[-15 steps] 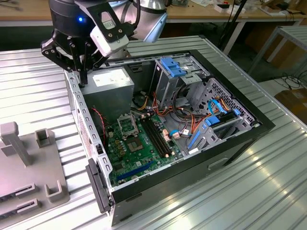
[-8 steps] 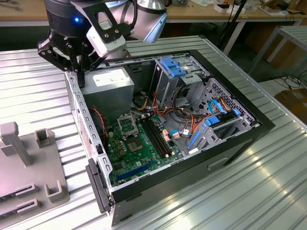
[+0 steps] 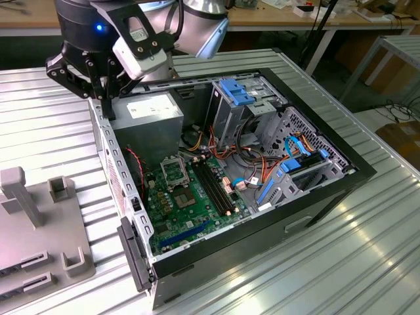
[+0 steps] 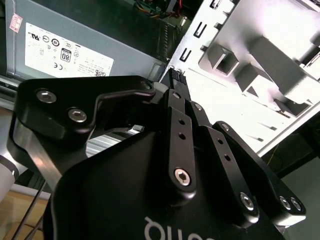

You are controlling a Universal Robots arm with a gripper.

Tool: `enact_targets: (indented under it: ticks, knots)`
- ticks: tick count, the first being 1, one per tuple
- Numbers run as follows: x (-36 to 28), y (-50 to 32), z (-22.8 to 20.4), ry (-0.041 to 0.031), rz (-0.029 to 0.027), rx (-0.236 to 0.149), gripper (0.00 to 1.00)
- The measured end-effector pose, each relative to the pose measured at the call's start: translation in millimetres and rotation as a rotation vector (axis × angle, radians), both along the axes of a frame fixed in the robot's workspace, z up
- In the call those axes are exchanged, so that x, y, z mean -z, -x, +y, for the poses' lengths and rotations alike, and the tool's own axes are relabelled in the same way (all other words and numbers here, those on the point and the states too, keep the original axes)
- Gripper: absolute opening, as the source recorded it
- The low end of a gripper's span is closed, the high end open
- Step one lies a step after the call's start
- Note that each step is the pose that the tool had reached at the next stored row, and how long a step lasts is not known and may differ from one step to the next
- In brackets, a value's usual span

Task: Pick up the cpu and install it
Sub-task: 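Reach for the cpu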

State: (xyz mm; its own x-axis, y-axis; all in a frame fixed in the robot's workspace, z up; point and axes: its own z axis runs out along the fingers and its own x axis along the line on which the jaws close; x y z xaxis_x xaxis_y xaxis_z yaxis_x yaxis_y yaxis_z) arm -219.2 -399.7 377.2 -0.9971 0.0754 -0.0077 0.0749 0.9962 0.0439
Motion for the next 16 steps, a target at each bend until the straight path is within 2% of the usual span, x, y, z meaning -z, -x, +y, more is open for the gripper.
enact_targets:
  ticks: [16]
  knots:
    - [0.7,8.2,0.0,0.0000,0.0037,0.000,0.11]
